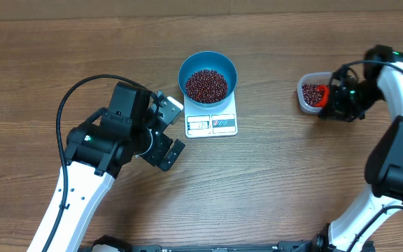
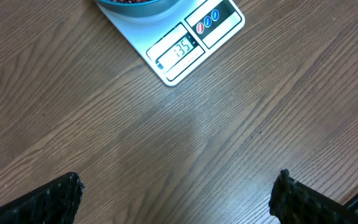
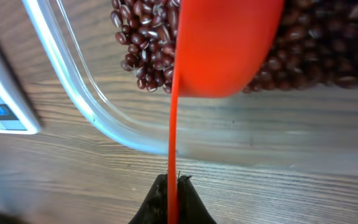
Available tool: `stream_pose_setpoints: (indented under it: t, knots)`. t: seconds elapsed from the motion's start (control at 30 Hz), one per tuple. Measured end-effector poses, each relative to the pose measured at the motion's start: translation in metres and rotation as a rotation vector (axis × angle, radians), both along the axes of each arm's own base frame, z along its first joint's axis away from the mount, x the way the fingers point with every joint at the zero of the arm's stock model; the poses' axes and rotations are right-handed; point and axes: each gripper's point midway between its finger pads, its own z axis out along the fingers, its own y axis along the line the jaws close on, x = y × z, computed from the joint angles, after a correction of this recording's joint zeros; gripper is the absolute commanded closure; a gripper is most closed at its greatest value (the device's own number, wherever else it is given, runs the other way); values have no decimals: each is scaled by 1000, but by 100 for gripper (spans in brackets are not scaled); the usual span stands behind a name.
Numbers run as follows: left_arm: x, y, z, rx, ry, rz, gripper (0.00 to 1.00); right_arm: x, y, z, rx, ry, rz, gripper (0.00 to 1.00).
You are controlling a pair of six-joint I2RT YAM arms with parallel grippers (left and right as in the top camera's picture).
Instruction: Scoop item into bowl and weigh 150g on scale
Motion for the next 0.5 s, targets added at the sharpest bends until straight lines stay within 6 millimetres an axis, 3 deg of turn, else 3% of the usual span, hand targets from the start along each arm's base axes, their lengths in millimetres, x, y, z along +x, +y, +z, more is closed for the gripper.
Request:
stream_pose_setpoints:
  t: [0.5]
  knots:
    - [0, 0, 0, 0, 0, 0, 0, -14, -17, 42, 383, -144, -89, 96]
